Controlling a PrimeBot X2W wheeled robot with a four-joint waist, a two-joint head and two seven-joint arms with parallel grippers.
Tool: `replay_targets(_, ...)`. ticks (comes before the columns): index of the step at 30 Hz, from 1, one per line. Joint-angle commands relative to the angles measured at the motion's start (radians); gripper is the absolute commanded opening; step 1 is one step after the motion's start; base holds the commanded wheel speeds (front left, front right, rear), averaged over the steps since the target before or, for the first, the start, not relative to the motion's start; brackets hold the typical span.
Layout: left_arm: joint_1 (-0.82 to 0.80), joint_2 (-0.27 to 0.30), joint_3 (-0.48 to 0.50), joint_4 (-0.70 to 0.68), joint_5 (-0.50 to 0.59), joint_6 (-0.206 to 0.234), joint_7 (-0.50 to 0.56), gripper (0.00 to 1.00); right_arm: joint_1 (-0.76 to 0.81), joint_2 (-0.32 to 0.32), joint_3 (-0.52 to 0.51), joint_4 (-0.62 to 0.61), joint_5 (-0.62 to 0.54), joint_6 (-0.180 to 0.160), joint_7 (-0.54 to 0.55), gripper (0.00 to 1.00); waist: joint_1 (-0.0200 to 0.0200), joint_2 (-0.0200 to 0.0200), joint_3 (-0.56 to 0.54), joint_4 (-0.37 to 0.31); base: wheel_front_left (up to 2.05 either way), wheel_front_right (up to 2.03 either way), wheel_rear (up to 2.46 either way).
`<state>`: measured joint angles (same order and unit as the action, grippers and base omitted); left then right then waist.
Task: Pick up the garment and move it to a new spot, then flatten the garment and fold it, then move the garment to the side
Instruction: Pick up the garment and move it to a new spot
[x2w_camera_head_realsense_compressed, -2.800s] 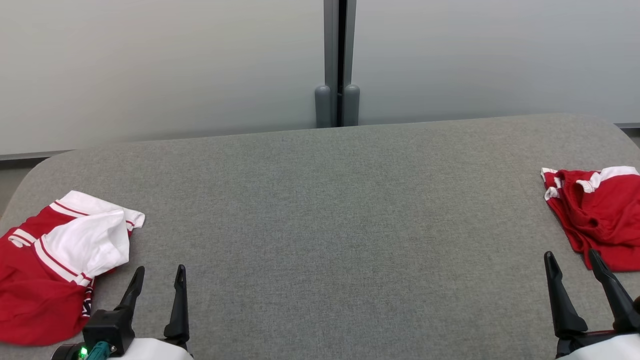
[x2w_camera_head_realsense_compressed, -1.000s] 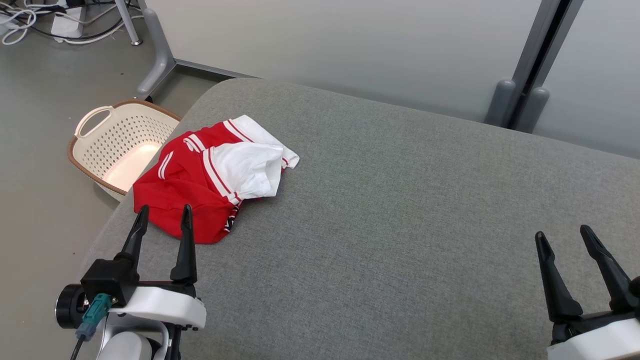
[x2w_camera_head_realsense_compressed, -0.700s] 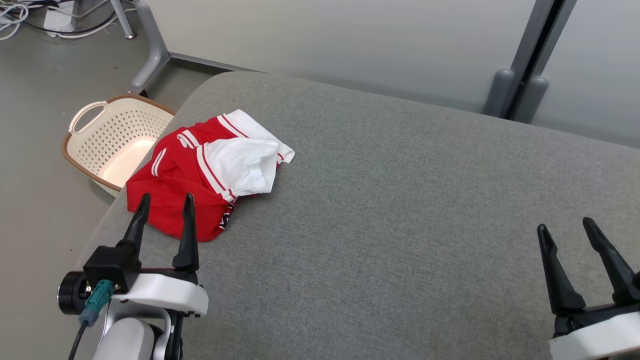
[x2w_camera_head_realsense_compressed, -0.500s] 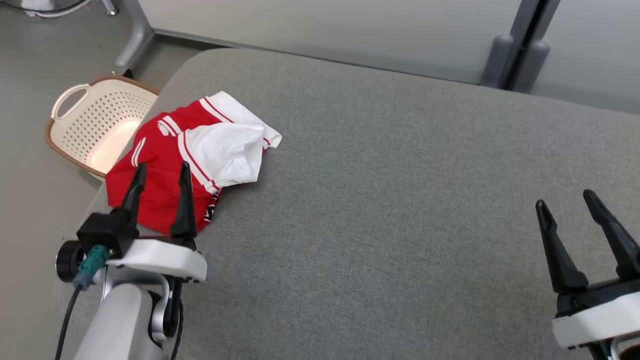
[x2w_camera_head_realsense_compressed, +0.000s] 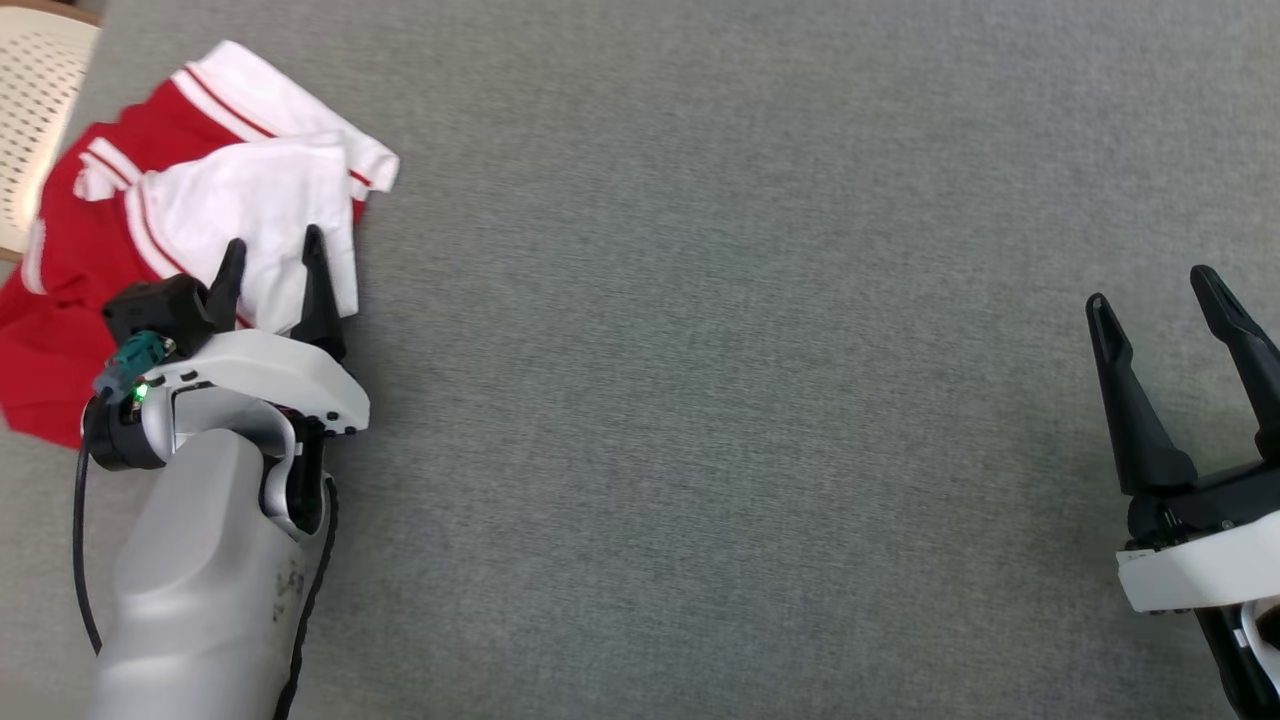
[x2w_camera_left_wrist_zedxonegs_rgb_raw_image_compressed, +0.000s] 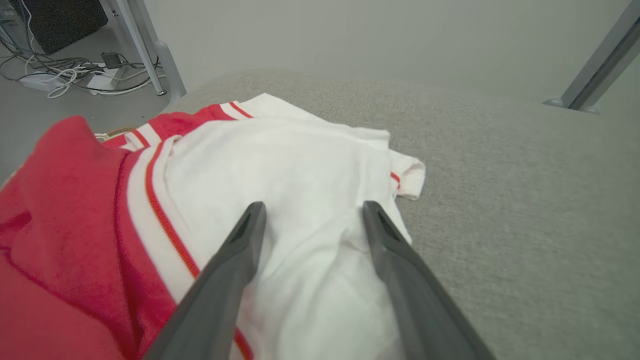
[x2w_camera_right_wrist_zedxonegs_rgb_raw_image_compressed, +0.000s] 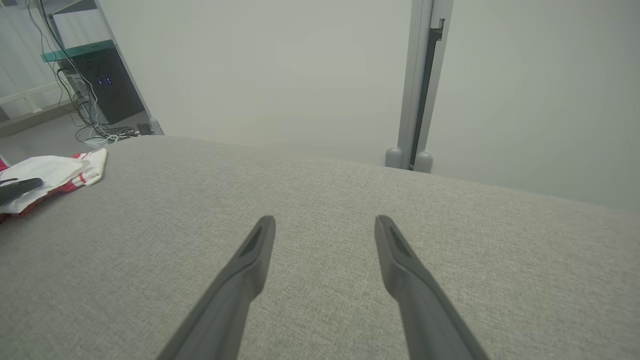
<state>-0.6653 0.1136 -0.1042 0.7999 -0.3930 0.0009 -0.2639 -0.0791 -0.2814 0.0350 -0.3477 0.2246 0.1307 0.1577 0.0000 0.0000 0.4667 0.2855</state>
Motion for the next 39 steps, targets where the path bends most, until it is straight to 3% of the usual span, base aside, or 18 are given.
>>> replay_targets(1, -0.043, 0.007, 0.012, 0.057, -0.014, -0.012, 0.0, 1.0, -0.019, -0.007, -0.002, 0.01, 0.004, 0.0, -0.013, 1.0, 0.0, 0.0, 0.053, -0.048, 0.0, 0.0, 0.0)
replay_targets(2, -0.054, 0.006, 0.018, 0.089, -0.022, -0.017, 0.0, 1.0, -0.024, -0.007, -0.003, 0.016, 0.006, 0.0, -0.015, 1.0, 0.0, 0.0, 0.054, -0.05, 0.0, 0.0, 0.0)
replay_targets(3, -0.066, 0.009, 0.022, 0.117, -0.024, -0.021, 0.001, 0.85, -0.029, -0.007, -0.002, 0.022, 0.007, 0.0, -0.019, 1.0, 0.0, 0.0, 0.055, -0.051, 0.0, 0.0, 0.0)
replay_targets(4, -0.072, 0.01, 0.025, 0.141, -0.026, -0.026, 0.002, 0.44, -0.033, -0.006, -0.004, 0.028, 0.008, 0.0, -0.021, 1.0, 0.0, 0.0, 0.055, -0.053, 0.0, 0.0, 0.0)
replay_targets(5, -0.078, 0.012, 0.031, 0.156, -0.027, -0.028, 0.002, 0.11, -0.035, -0.005, -0.006, 0.031, 0.009, 0.0, -0.024, 1.0, 0.0, 0.0, 0.054, -0.054, 0.0, 0.0, 0.0)
replay_targets(6, -0.083, 0.015, 0.036, 0.163, -0.023, -0.027, 0.003, 0.0, -0.038, -0.004, -0.008, 0.035, 0.009, 0.0, -0.03, 1.0, 0.0, 0.0, 0.051, -0.055, 0.0, 0.0, 0.0)
replay_targets(15, 0.001, 0.025, 0.117, -0.003, 0.032, -0.003, 0.0, 0.0, -0.032, 0.014, -0.026, 0.068, 0.01, 0.0, -0.067, 1.0, 0.0, 0.0, -0.023, -0.065, 0.0, 0.0, 0.0)
replay_targets(23, 0.258, 0.0, 0.159, -0.348, 0.133, 0.012, 0.0, 0.0, 0.025, 0.057, -0.027, 0.107, 0.002, 0.0, -0.103, 1.0, 0.0, 0.0, -0.182, -0.1, 0.0, 0.0, 0.0)
replay_targets(33, 0.532, -0.037, 0.049, -0.649, 0.184, 0.023, 0.052, 0.0, 0.114, 0.096, -0.032, 0.115, -0.001, 0.0, -0.106, 1.0, 0.0, 0.0, -0.301, -0.164, 0.0, 0.0, 0.0)
replay_targets(39, 0.579, -0.046, -0.041, -0.775, 0.185, -0.009, 0.13, 0.0, 0.134, 0.119, -0.031, 0.109, 0.01, 0.0, -0.112, 1.0, 0.0, 0.0, -0.321, -0.238, 0.0, 0.0, 0.0)
